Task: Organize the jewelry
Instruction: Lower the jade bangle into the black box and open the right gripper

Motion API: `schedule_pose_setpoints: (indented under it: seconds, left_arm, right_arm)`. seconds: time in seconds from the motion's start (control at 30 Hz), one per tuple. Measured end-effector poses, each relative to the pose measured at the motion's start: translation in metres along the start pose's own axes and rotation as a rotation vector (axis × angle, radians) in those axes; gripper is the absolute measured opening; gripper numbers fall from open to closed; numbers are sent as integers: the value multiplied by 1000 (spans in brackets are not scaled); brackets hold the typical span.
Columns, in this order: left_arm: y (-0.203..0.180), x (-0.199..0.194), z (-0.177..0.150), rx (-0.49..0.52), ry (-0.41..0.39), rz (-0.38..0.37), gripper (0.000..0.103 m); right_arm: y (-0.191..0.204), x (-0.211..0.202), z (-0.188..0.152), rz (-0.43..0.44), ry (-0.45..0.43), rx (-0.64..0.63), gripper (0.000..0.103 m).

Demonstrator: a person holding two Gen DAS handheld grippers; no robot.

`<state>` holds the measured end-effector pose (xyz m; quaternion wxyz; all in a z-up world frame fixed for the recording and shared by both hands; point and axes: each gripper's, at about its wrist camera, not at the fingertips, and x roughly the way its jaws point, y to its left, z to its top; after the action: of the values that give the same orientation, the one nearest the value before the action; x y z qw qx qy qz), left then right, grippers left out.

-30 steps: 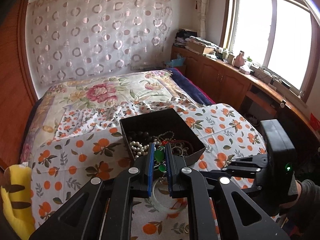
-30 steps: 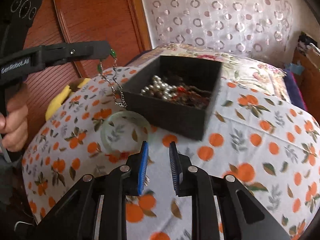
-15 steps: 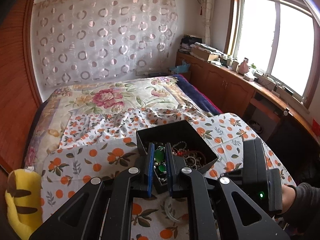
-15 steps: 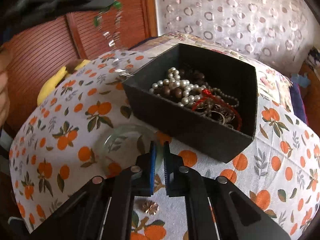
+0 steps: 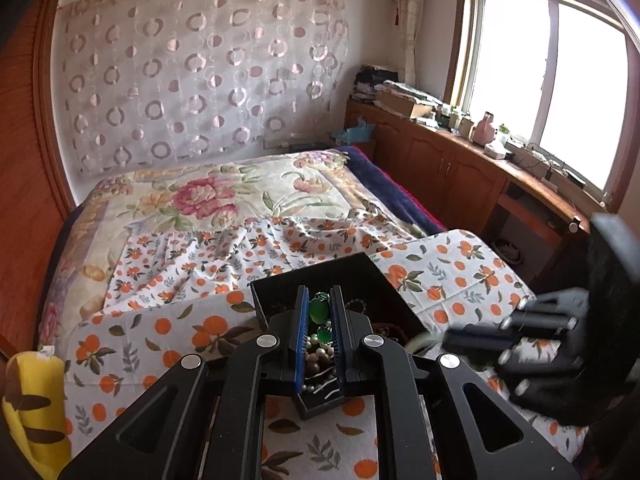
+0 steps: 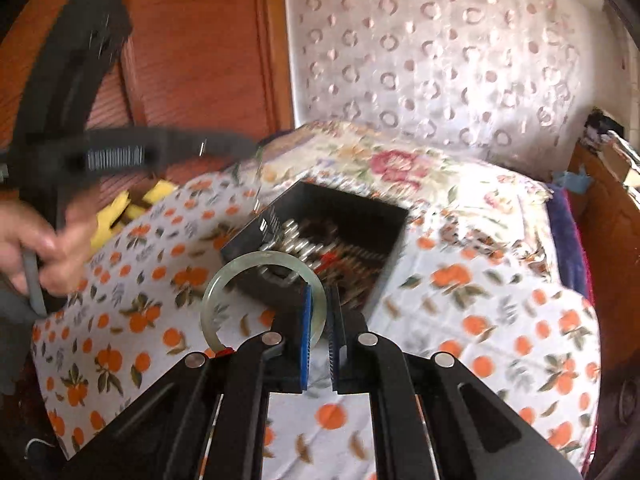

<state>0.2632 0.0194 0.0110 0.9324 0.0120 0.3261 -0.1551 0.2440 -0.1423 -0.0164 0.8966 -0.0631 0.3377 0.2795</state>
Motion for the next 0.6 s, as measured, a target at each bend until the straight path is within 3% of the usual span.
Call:
schedule_pose_setpoints:
  seconds: [0.33, 0.43, 0.6]
  left_arm:
    - [4, 17, -5, -13, 28, 34, 11]
    - [6, 16, -8, -13, 30, 43, 24]
    - [6, 8, -19, -16, 33, 51, 28]
  right_arm:
    - [-30, 29, 27, -43, -19, 48, 9]
    - [-27, 43, 30, -46, -5, 44, 9]
    - [-17, 57, 28, -30, 28, 28, 11]
